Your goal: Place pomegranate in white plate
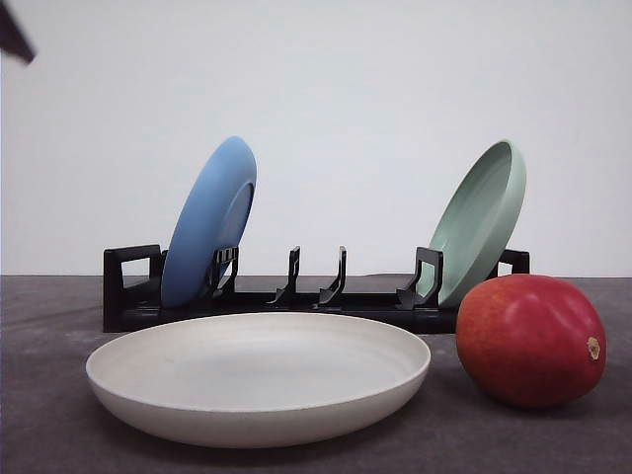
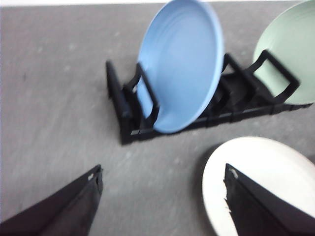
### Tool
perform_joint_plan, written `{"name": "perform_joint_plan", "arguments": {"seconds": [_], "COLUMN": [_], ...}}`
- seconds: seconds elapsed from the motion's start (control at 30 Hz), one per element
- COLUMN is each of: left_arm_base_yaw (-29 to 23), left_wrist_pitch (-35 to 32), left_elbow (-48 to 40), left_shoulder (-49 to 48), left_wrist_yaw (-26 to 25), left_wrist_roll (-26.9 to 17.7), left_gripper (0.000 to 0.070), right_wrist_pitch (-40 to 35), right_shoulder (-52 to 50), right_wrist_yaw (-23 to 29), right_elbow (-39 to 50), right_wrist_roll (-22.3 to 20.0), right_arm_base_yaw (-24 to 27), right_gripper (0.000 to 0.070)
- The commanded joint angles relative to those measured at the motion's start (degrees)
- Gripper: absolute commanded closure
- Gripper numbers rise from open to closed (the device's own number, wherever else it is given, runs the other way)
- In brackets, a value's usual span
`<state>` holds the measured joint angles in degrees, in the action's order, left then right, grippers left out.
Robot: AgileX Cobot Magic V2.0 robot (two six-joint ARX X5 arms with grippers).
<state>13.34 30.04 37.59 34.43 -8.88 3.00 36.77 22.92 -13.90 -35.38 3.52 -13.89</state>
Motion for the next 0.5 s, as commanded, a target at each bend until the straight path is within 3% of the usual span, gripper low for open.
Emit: {"name": "perform_joint_plan", "arguments": {"seconds": [0.0,0.2,0.33,0.47], "left_arm_base_yaw": [-0.8,-1.9,-1.9,-1.9], "left_wrist_pitch": [-0.5,1.6,1.5,1.6], "left_elbow": [-1.4,-3.0,-3.0,-3.0], "left_shoulder": [-1.4,-4.4,-4.5,-4.5], "left_wrist_yaw": [0.1,0.1,0.1,0.1], "left_wrist_roll": [1.4,1.9,2.8,2.9], "left_gripper": [0.0229,0.0229,0.0229,0.0229], "right_wrist_pitch": [-0.1,2.5,4.0,3.8], "right_shoulder": [0.2,3.0,8.4,15.5], "right_wrist_yaw": [-1.5,-3.2,-3.5,-5.4], "right_elbow": [-0.8,-0.8,-0.8,-1.0], "right_wrist_roll": [2.3,10.4,12.7,14.2], "right_arm_base_yaw": [-0.3,-0.3,-0.3,-0.5], "right_gripper": [0.0289,0.0288,0.0283,0.0207]}}
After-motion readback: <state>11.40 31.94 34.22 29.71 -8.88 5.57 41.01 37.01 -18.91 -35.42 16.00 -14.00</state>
